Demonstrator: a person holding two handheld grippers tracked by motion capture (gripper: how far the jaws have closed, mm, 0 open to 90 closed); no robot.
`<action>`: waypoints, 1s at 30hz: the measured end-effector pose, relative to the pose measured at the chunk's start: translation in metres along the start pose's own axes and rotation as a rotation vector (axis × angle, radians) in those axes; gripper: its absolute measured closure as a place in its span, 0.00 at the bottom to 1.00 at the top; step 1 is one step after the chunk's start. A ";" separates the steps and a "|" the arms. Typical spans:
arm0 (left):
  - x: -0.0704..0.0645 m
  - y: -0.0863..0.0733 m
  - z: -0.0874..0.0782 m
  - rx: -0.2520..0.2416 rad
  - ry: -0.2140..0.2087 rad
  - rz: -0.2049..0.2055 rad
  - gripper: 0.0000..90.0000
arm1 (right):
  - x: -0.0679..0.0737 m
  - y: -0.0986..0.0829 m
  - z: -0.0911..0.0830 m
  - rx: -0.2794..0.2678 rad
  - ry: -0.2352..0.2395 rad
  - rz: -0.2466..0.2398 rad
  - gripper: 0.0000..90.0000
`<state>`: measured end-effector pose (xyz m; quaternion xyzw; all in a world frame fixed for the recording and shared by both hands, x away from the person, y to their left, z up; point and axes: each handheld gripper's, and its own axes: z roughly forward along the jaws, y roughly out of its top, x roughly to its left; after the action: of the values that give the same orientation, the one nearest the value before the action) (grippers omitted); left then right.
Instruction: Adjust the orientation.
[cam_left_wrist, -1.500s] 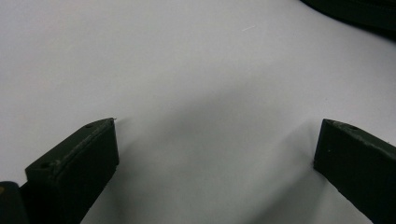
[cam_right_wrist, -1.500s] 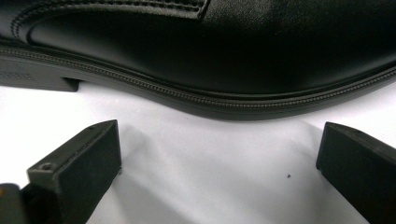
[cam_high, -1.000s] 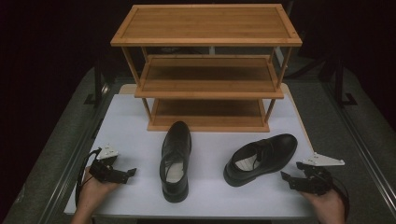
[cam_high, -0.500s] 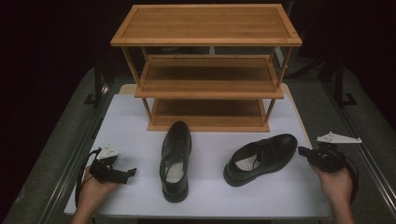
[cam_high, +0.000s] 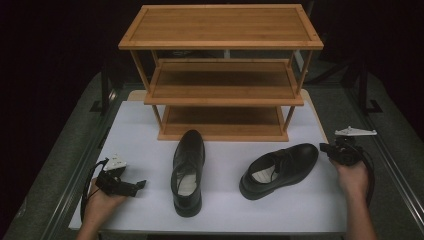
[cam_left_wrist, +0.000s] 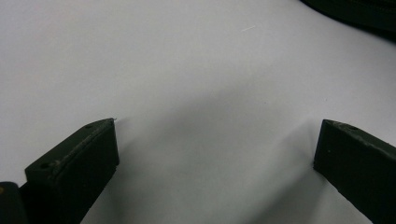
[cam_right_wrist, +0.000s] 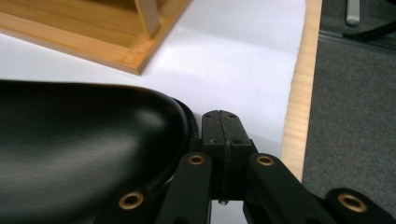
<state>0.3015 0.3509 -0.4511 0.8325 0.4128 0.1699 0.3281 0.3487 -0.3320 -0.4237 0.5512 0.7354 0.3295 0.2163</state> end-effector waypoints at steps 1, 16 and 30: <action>0.000 0.000 0.000 -0.001 0.000 -0.001 0.00 | -0.001 -0.001 0.001 0.003 -0.002 0.003 1.00; 0.001 0.000 0.000 0.002 -0.002 -0.002 0.00 | 0.005 -0.007 0.005 0.045 0.046 0.015 1.00; 0.001 0.000 0.000 0.002 -0.002 -0.002 0.00 | 0.037 -0.006 0.007 0.055 0.107 -0.047 1.00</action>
<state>0.3023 0.3510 -0.4510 0.8326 0.4136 0.1682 0.3278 0.3389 -0.2959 -0.4313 0.5210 0.7675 0.3329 0.1691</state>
